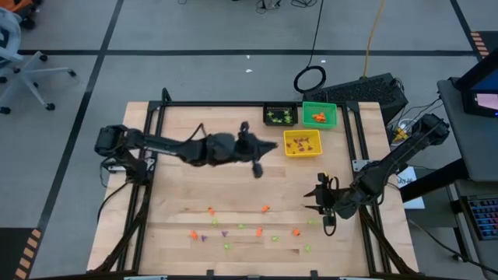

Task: Sort Halloween decoration
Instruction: Put the violet witch hat toy into the yellow basket

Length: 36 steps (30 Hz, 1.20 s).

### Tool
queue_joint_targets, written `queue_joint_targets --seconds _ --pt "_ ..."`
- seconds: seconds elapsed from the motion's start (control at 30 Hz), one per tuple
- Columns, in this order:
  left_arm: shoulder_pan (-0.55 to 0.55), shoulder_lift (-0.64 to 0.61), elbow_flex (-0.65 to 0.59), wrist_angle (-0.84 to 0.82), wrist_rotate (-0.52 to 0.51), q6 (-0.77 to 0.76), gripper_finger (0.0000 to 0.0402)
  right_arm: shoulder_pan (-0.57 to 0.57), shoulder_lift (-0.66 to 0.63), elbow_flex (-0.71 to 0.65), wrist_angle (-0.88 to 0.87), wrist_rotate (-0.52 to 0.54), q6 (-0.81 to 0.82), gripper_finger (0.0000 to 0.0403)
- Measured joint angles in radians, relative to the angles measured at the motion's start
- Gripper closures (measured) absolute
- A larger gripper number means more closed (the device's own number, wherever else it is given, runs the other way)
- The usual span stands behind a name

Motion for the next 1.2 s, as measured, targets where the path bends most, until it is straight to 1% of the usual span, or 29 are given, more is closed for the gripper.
queue_joint_targets --seconds 0.13,0.23,0.47,0.5,0.6,0.67,0.73,0.87,1.03,1.2 --pt "0.053 0.104 0.106 -0.046 0.053 0.000 0.0400 0.039 -0.003 0.000 -0.029 -0.002 0.025 0.0245" --pt "0.087 0.190 0.186 -0.090 0.063 -0.001 0.0400 0.065 -0.004 0.000 -0.041 -0.002 0.037 0.0245" --pt "0.131 0.413 0.347 -0.110 0.073 -0.007 0.0400 0.105 -0.004 0.000 -0.069 -0.003 0.078 0.0245" --pt "0.137 0.438 0.373 -0.121 0.070 -0.010 0.0400 0.110 -0.004 0.000 -0.081 -0.003 0.094 0.0245" --pt "0.153 0.507 0.451 -0.229 0.025 -0.054 0.0400 0.124 -0.004 0.000 -0.113 -0.003 0.131 0.0245" --pt "0.162 0.548 0.500 -0.284 0.016 -0.061 0.0400 0.129 -0.004 0.000 -0.127 -0.002 0.144 0.0245" --pt "0.165 0.580 0.540 -0.324 0.016 -0.060 0.0400 0.130 -0.004 0.000 -0.136 -0.002 0.155 0.0245" --pt "0.166 0.628 0.590 -0.320 0.018 -0.060 0.0400 0.130 -0.004 0.000 -0.139 -0.001 0.157 0.0245" --pt "0.168 0.652 0.603 -0.324 0.022 -0.061 0.0400 0.130 -0.004 0.000 -0.141 -0.001 0.158 0.0245" --pt "0.168 0.652 0.604 -0.364 0.021 -0.062 0.0400 0.130 -0.004 0.000 -0.140 -0.001 0.157 0.0245"
